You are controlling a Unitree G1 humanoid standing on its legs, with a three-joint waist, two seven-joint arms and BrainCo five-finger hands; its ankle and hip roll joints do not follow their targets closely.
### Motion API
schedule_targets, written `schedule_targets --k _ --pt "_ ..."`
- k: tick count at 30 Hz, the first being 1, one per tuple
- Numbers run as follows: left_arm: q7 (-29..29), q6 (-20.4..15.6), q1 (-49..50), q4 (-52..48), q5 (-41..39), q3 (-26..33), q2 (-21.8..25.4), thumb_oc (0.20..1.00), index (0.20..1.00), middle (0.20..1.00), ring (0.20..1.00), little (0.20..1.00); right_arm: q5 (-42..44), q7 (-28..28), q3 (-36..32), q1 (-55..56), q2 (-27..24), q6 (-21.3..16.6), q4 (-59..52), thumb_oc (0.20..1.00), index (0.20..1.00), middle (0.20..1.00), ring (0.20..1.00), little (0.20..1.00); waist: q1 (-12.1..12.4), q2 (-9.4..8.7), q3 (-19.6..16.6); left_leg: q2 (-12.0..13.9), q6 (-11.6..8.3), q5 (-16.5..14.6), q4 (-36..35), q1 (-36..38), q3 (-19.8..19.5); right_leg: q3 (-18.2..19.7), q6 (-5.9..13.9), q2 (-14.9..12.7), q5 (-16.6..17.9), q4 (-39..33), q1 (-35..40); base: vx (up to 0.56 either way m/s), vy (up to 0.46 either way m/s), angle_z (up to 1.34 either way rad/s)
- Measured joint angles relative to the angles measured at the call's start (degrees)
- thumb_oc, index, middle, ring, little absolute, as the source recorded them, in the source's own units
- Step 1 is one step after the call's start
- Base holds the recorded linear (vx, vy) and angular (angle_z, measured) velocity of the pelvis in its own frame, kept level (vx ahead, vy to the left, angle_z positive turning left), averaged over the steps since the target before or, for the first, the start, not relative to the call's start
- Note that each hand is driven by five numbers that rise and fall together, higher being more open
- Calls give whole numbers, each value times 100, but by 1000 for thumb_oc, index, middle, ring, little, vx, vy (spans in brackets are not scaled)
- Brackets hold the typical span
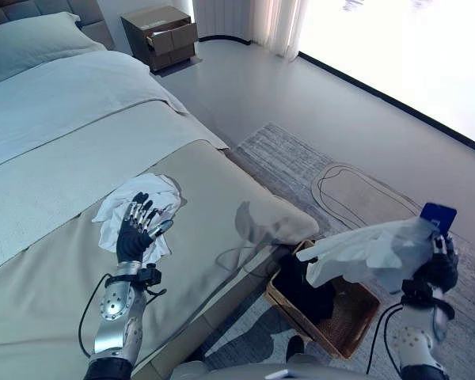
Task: Pick up clothes into the bucket
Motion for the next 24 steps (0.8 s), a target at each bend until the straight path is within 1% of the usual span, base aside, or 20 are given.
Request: schedule_targets --k 1,2,4,5,6,7,8,9,10,11,13,14,16,17,19,20,21,22,24 --pt "7 -41 -4 -42 -20 28 1 1000 1000 1000 1000 1000 -9 7 2 42 5 -9 127 200 200 200 200 200 -9 4 50 -2 1 1 37 -31 0 12 0 -9 0 51 -38 -180 13 -2" --pt "16 -80 -24 -159 -44 116 4 1000 1000 1000 1000 1000 -13 -2 -3 -139 -34 3 468 200 200 200 200 200 -48 -17 181 -6 2 -2 137 -122 -7 26 7 -36 -15 150 -127 -219 19 1" --pt "71 -164 -78 -214 -57 170 26 1000 1000 1000 1000 1000 -11 -38 -1 -250 -39 7 602 200 200 200 200 200 -68 26 364 -18 2 -2 337 -366 -15 71 10 -80 -19 336 -366 -267 18 0" --pt "98 -211 -196 -299 -58 170 52 1000 1000 1000 1000 1000 -3 -43 -1 -393 -46 5 610 200 200 200 200 200 -76 63 634 -32 21 -14 634 -649 -19 127 10 -149 -57 600 -632 -230 10 2" --pt "114 -239 -292 -344 -58 170 58 1000 1000 1000 1000 1000 -1 -48 -1 -495 -58 6 623 200 200 200 200 200 -100 78 818 -41 52 -48 784 -772 -24 130 -12 -182 -92 722 -729 -202 3 8" --pt "148 -272 -459 -358 -72 159 46 1000 1000 1000 1000 1000 1 -62 -5 -675 -84 6 708 200 200 200 200 200 -112 134 1047 -37 100 -133 1086 -1045 -55 164 -31 -230 -156 1030 -989 -187 -6 9" --pt "164 -280 -536 -366 -101 161 45 1000 1000 1000 1000 1000 1 -64 -4 -733 -91 7 746 200 200 200 200 200 -113 148 1165 -36 102 -193 1207 -1128 -64 178 -48 -246 -207 1148 -1069 -160 -6 7" --pt "202 -286 -644 -393 -124 162 42 1000 1000 1000 1000 1000 3 -67 1 -872 -92 6 818 200 200 200 200 200 -108 172 1323 -36 115 -256 1446 -1314 -74 243 -52 -292 -307 1439 -1284 -176 0 2" --pt "233 -322 -707 -484 -187 173 53 1000 1000 1000 1000 1000 8 -65 -4 -1012 -121 0 905 200 200 200 200 200 -100 180 1425 -30 146 -457 1733 -1567 -79 286 -83 -360 -495 1772 -1561 -196 -1 2" --pt "241 -351 -739 -482 -235 177 51 1000 1000 1000 1000 1000 17 -72 -8 -1066 -125 0 933 200 200 200 200 200 -99 199 1497 -39 161 -498 1833 -1659 -82 301 -83 -386 -524 1906 -1664 -179 -4 3" --pt "306 -415 -769 -639 -320 213 54 1000 1000 1000 1000 1000 36 -71 -8 -1135 -157 -22 1018 200 200 200 200 200 -109 189 1587 -45 210 -596 2218 -2087 -90 446 -122 -475 -667 2403 -2159 -125 -13 2" --pt "321 -477 -807 -709 -346 264 53 1000 1000 1000 1000 1000 79 -97 -13 -1226 -182 -20 1106 200 200 200 200 200 -90 192 1668 -45 182 -681 2386 -2271 -120 483 -140 -513 -747 2592 -2354 -139 -32 3" --pt "382 -526 -822 -801 -485 283 82 1000 1000 1000 1000 1000 88 -160 -2 -1355 -226 -36 1290 200 200 200 200 200 -80 199 1702 -18 228 -713 2712 -2686 -146 588 -174 -525 -838 3011 -2810 -135 -27 2" --pt "419 -568 -863 -905 -510 310 93 1000 1000 1000 1000 1000 139 -222 -9 -1498 -295 -36 1433 200 200 200 200 200 -74 195 1766 -11 202 -813 2929 -2914 -154 617 -214 -574 -961 3246 -3068 -141 -14 0" --pt "470 -588 -864 -1023 -564 323 121 1000 1000 1000 1000 1000 182 -313 -6 -1691 -354 -50 1533 200 200 200 200 200 -87 190 1820 18 204 -859 3205 -3250 -166 720 -267 -576 -1063 3590 -3464 -130 -16 -3" --pt "490 -633 -884 -1117 -565 324 124 1000 1000 1000 1000 1000 231 -346 -6 -1872 -445 -70 1629 200 200 200 200 200 -62 206 1861 40 189 -873 3342 -3484 -171 767 -294 -575 -1108 3766 -3720 -112 -20 -7" --pt "522 -665 -882 -1238 -568 287 144 1000 1000 1000 1000 1000 287 -408 3 -2050 -583 -126 1742 200 200 200 200 200 -87 247 1877 73 199 -866 3520 -3767 -192 798 -316 -568 -1126 3972 -4023 -112 -21 -4" --pt "534 -690 -887 -1354 -567 248 165 1000 1000 1000 1000 1000 301 -446 -1 -2197 -692 -168 1841 200 200 200 200 200 -34 261 1914 82 189 -873 3656 -3952 -216 830 -341 -570 -1159 4107 -4213 -93 -18 3" --pt "558 -703 -971 -1456 -586 165 196 1000 1000 1000 1000 1000 402 -575 1 -2459 -862 -235 1974 200 200 200 200 200 -50 301 2023 103 183 -881 3846 -4270 -284 868 -409 -557 -1231 4364 -4560 -40 -7 1"
